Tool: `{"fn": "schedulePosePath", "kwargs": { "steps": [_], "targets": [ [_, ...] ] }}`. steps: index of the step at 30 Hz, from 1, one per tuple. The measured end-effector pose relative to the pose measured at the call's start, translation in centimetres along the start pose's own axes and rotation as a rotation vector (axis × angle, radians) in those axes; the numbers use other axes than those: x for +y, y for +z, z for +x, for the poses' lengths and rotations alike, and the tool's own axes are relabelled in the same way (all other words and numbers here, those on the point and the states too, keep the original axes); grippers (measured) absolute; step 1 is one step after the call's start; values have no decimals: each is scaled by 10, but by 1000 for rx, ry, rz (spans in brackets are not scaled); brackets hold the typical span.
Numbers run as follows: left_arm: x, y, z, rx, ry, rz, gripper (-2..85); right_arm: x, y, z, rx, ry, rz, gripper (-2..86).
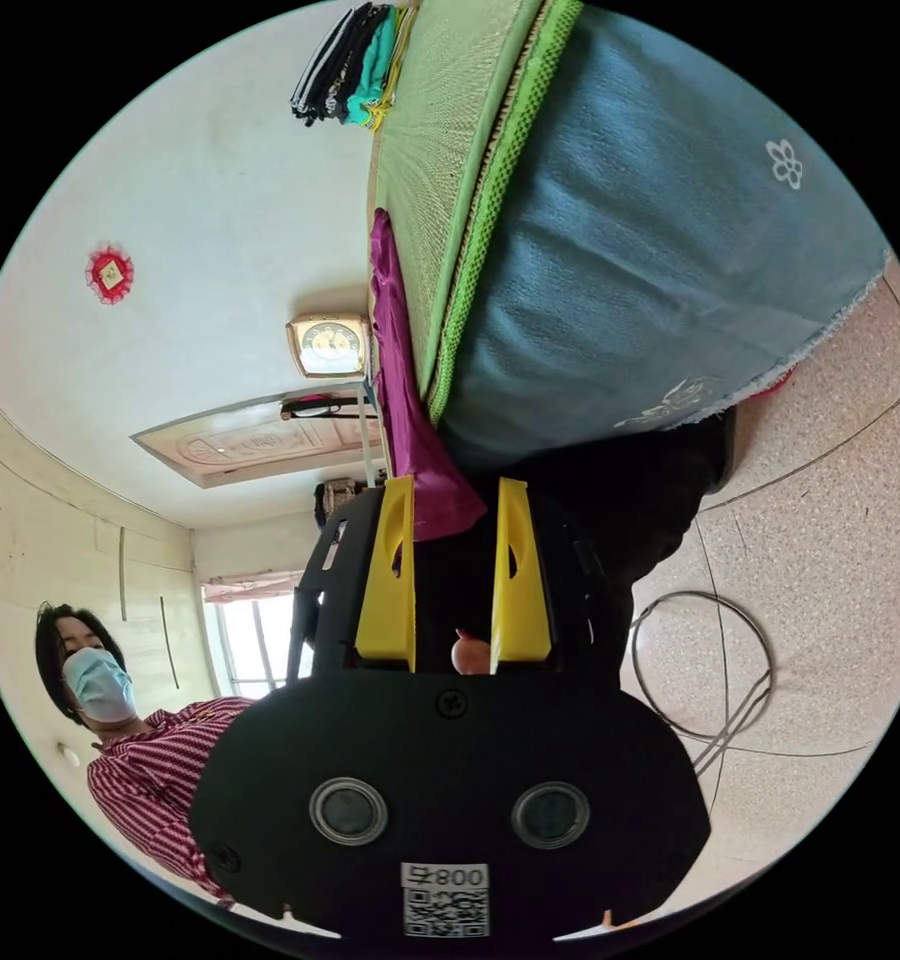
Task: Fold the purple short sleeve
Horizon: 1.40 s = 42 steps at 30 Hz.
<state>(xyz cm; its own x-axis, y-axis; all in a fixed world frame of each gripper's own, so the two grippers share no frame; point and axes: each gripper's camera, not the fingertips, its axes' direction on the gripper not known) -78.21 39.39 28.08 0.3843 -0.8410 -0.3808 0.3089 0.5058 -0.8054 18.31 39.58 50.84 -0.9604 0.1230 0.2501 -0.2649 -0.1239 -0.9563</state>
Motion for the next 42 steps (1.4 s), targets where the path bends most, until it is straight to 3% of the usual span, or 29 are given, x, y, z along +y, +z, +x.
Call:
{"fn": "schedulePosePath", "kwargs": {
  "steps": [11,24,42],
  "targets": [
    [40,-20,-2,68,38,18,16,-29,-15,17,-51,-24,-38,26],
    [118,-72,2,188,113,75,10,-24,-62,-9,-127,-163,-67,16],
    [252,-130,-5,343,221,56,9,50,-86,-14,-168,-294,-137,13]
  ]
}}
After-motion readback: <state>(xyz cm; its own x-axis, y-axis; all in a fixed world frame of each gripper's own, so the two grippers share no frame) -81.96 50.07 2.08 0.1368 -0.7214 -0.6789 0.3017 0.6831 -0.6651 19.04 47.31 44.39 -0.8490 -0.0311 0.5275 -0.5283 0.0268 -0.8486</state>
